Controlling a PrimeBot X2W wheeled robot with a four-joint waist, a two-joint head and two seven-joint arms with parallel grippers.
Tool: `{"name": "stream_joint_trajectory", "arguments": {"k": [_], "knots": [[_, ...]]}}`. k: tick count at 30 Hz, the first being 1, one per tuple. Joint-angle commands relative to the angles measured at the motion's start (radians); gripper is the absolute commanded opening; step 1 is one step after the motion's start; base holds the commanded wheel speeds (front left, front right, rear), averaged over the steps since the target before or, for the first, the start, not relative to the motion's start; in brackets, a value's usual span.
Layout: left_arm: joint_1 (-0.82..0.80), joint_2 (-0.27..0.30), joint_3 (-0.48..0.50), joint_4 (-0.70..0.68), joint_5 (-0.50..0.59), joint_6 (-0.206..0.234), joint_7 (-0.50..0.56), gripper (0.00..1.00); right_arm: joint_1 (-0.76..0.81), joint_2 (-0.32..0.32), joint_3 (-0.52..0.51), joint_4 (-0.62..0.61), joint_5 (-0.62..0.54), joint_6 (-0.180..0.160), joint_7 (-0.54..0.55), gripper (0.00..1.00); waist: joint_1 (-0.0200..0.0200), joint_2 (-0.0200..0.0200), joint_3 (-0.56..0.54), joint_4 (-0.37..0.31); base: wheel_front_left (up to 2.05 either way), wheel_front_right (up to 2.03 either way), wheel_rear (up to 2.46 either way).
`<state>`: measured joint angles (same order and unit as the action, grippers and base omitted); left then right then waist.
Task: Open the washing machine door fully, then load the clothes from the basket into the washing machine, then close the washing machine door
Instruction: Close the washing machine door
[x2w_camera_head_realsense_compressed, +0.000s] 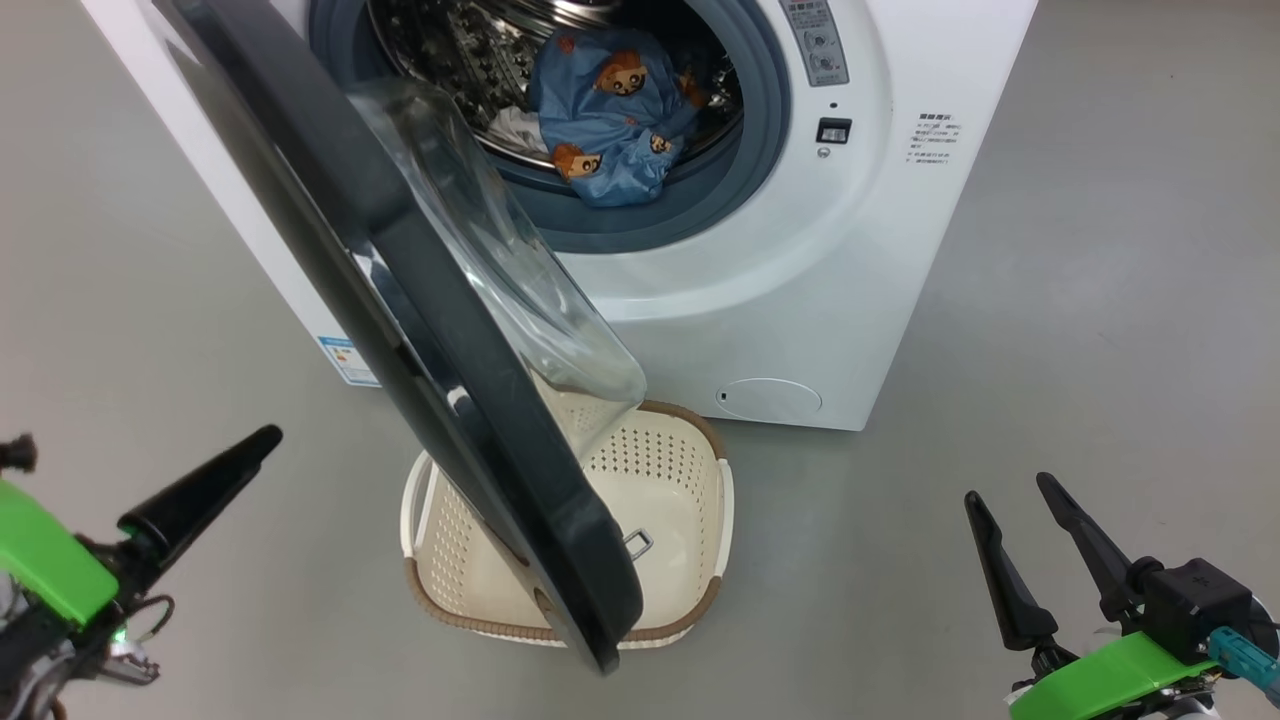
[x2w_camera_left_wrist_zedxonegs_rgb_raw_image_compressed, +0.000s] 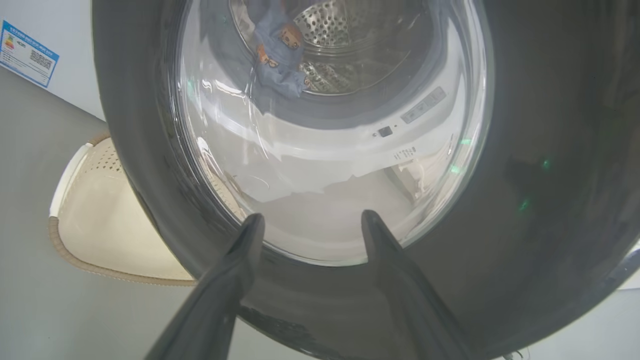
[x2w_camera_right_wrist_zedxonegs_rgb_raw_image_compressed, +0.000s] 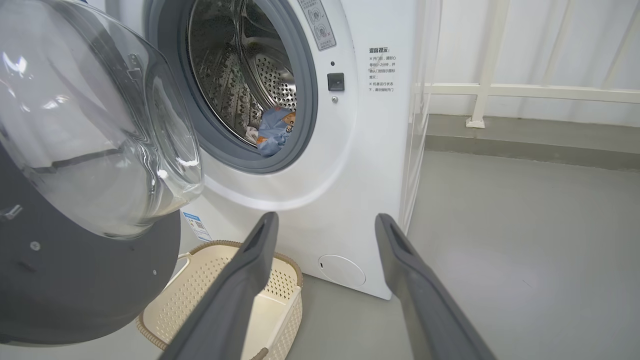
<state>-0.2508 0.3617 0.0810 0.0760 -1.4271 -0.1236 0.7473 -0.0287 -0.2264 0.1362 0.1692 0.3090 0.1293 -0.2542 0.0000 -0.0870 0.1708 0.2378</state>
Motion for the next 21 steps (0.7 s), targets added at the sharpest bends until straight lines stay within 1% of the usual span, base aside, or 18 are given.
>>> {"name": "stream_joint_trajectory", "arguments": {"k": [1, 6, 10, 14, 21], "knots": [[-0.009, 0.037, 0.045, -0.024, 0.010, -0.007, -0.022, 1.00, 0.001, -0.014, 0.022, -0.024, 0.000, 0.001, -0.008, 1.00, 0.0000, 0.0001, 0.000, -0.001, 0.00, 0.00, 0.00], [0.057, 0.026, 0.008, -0.037, 0.074, -0.007, -0.234, 1.00, -0.002, -0.019, 0.022, -0.023, 0.002, 0.001, -0.008, 1.00, 0.0000, 0.0001, 0.003, -0.007, 0.00, 0.00, 0.00], [0.106, 0.040, -0.076, -0.034, 0.114, -0.007, -0.387, 1.00, -0.006, -0.019, 0.022, -0.023, 0.002, 0.001, -0.008, 1.00, 0.0000, 0.0001, 0.008, -0.020, 0.00, 0.00, 0.00], [0.140, 0.076, -0.172, -0.016, 0.155, -0.007, -0.554, 1.00, -0.010, -0.017, 0.024, -0.025, 0.001, 0.001, -0.008, 1.00, 0.0000, 0.0001, 0.011, -0.043, 0.00, 0.00, 0.00], [0.163, 0.168, -0.341, 0.059, 0.227, -0.007, -0.859, 1.00, -0.006, -0.017, 0.017, -0.024, 0.002, 0.001, -0.008, 1.00, 0.0000, 0.0001, 0.010, -0.089, 0.00, 0.00, 0.00]]}}
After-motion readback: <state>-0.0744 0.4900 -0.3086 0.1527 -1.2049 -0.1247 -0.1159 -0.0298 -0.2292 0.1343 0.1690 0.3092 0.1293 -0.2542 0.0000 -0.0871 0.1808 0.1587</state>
